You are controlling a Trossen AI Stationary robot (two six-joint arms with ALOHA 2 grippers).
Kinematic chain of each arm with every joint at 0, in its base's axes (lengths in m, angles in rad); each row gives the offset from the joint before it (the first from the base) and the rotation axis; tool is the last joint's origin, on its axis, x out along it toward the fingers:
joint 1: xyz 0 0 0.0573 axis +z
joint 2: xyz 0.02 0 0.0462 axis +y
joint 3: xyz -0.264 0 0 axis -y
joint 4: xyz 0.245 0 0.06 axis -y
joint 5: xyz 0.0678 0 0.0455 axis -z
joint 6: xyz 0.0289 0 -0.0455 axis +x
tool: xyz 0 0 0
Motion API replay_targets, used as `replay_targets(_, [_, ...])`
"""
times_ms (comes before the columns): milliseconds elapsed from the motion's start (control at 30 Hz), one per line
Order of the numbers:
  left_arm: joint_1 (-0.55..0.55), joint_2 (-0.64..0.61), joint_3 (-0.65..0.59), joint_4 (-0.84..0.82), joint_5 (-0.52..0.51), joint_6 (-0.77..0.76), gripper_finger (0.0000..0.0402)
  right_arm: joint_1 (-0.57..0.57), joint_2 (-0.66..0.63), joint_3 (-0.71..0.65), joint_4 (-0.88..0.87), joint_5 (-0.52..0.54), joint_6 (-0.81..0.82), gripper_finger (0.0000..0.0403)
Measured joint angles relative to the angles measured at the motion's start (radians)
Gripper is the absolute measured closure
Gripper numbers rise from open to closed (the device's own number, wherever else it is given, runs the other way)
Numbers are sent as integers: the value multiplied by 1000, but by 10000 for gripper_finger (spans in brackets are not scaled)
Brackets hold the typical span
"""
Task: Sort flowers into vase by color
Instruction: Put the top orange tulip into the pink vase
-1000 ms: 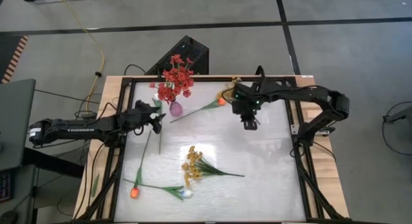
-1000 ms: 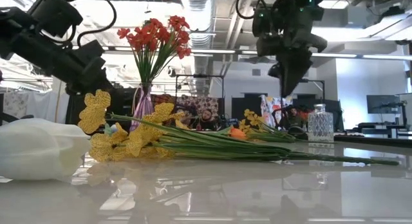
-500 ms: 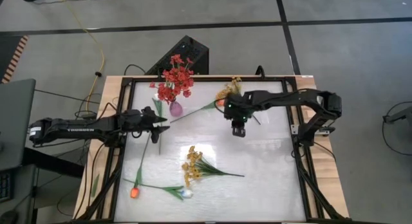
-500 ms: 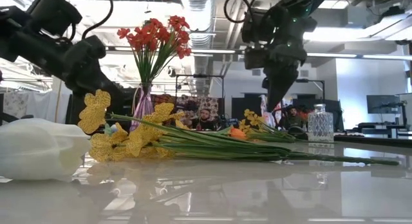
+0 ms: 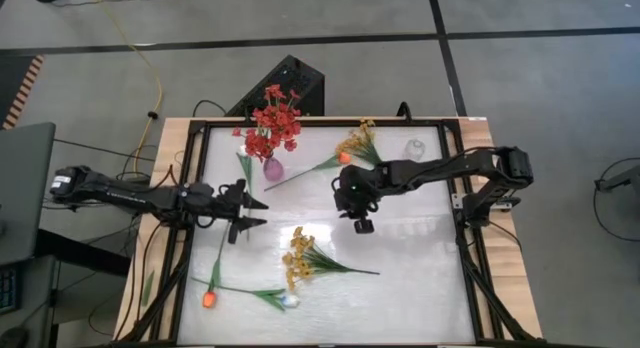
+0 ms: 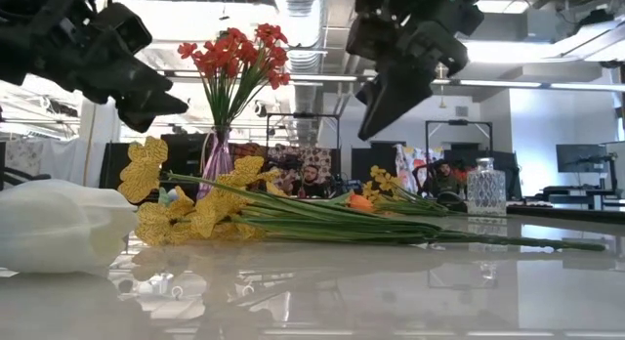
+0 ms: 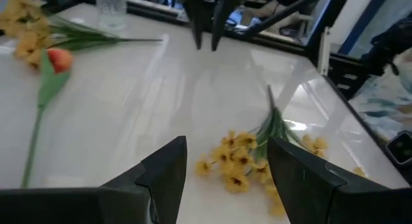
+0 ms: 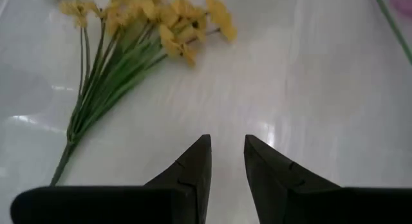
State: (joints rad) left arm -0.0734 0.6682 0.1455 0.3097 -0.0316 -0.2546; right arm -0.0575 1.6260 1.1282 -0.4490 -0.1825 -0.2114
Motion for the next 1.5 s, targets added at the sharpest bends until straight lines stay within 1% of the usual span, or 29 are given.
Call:
replay_targets(100, [-26,74,0,75,-10,0,198,-5,0,0,24,1,1,284])
replay_targets(233, [-44,212,0,177,-62,0,198,-12,0,0,41,1,4,284])
replay_targets(333, [-44,337,0,309,-93,36,198,-12,0,0,43,1,17,284])
replay_targets(400, [-44,425,10,407,-131,81,198,-12,11,2,46,0,20,284])
replay_targets(467, [-44,510,38,460,-190,139,198,-11,16,2,35,0,21,284])
replay_targets(533, [-40,591,89,471,-244,189,198,-8,27,2,46,0,28,284])
replay_targets(667, [-15,757,223,461,-286,253,198,-6,47,1,46,-1,47,284])
replay_targets(767, [6,878,346,393,-352,284,198,-5,52,1,23,0,57,284])
replay_targets(833, [18,947,428,299,-419,300,198,-1,61,2,26,-1,67,284])
replay_targets(933, [46,1032,549,154,-495,308,198,4,71,0,-31,0,86,284])
replay_targets(1033, [98,1086,651,14,-521,303,198,9,80,1,-71,1,89,284])
replay_targets(1133, [170,1114,717,-114,-486,298,198,13,94,1,-86,0,91,284])
replay_targets(1233, [243,1132,752,-174,-387,284,198,12,106,0,-99,0,91,284])
replay_targets(1300, [281,1138,760,-197,-337,273,198,10,111,2,-92,1,90,284])
replay_targets(1433, [332,1166,761,-238,-297,275,198,10,122,1,-92,0,80,284])
replay_targets(1500, [350,1180,761,-239,-260,270,198,6,127,0,-92,0,76,284])
